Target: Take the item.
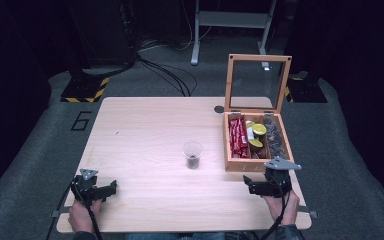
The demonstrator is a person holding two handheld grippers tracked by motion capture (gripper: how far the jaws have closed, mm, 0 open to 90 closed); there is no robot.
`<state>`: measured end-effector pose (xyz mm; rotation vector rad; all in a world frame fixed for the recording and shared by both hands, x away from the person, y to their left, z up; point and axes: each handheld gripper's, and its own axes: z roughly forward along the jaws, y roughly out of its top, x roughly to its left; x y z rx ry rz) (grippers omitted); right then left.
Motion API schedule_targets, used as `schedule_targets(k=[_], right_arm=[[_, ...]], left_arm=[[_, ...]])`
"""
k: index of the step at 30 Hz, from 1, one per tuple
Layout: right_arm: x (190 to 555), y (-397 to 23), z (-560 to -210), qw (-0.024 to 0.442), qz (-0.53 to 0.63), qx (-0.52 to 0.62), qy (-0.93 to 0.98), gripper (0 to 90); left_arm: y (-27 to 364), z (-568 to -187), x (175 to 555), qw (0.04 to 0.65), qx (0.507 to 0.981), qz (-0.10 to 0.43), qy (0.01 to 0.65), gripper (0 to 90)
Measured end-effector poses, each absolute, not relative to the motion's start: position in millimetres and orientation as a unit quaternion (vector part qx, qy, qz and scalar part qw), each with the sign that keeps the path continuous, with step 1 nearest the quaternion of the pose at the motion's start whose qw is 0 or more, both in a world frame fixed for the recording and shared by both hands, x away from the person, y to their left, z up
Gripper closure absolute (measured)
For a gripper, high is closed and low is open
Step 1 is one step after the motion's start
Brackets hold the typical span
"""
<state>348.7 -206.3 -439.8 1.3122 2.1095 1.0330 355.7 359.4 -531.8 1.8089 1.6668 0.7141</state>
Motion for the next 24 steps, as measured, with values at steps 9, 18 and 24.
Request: schedule_targets(k=[9, 18, 24], right_arm=[[349.2, -253.4, -494.4, 0.234, 0.335, 0.554, 0.725, 3.0], [354.1, -265.7, -528.9, 0.238, 0.301, 0.576, 0.722, 0.0], [359.4, -268.5, -530.2, 0.240, 0.306, 0.571, 0.723, 0.0]], left_arm=[[359.4, -531.9, 355.8, 0.287, 0.676, 0.267, 0.624, 1.4], [359.6, -532.0, 355.9, 0.287, 0.676, 0.268, 0.623, 1.4], [359.3, -531.9, 355.6, 0.287, 0.676, 0.267, 0.624, 1.4]])
